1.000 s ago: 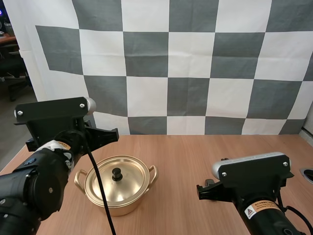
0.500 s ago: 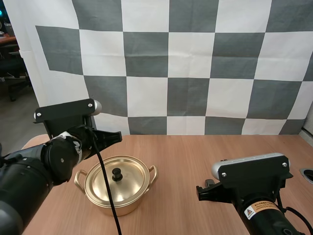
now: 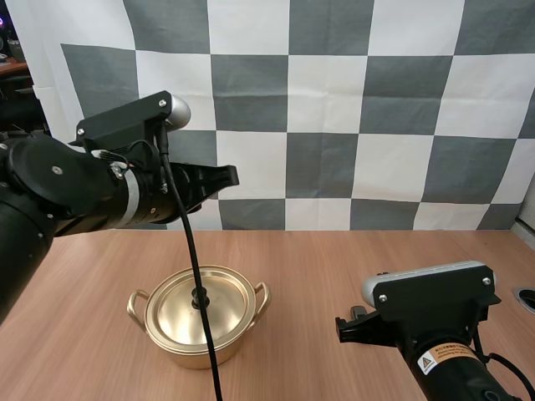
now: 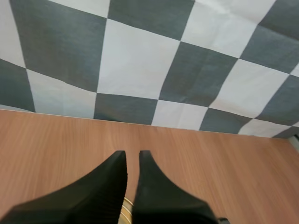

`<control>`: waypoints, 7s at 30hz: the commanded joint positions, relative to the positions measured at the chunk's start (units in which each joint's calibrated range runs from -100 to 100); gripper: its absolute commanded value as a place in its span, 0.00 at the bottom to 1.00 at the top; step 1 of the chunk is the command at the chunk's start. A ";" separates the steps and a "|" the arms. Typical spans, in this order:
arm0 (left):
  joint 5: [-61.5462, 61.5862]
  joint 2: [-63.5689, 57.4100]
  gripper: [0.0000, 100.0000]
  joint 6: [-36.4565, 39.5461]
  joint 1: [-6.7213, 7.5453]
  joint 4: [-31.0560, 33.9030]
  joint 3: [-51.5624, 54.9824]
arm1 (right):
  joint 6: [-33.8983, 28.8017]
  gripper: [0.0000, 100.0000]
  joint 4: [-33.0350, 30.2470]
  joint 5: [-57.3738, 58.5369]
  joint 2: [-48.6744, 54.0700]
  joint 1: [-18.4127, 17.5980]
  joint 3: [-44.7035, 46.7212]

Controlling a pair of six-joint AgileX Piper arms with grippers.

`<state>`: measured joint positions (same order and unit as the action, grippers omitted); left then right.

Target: Open the pot, put the car inside, and close it

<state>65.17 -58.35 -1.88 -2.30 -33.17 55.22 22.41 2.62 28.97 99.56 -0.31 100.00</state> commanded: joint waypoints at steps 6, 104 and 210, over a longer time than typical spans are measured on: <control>30.45 3.63 0.87 2.89 0.02 8.28 -0.13 | -0.04 0.00 0.07 0.04 -0.07 0.02 0.00; 6.05 31.21 0.76 -0.14 0.02 10.57 6.09 | -0.04 0.00 0.38 0.11 -0.07 0.02 0.00; 34.83 13.02 0.00 0.88 0.02 11.62 -50.67 | -4.64 0.46 9.53 43.33 -27.96 0.02 -38.70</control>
<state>99.98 -45.28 -1.07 -2.30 -21.56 4.54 17.80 12.64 48.32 77.55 -0.31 70.16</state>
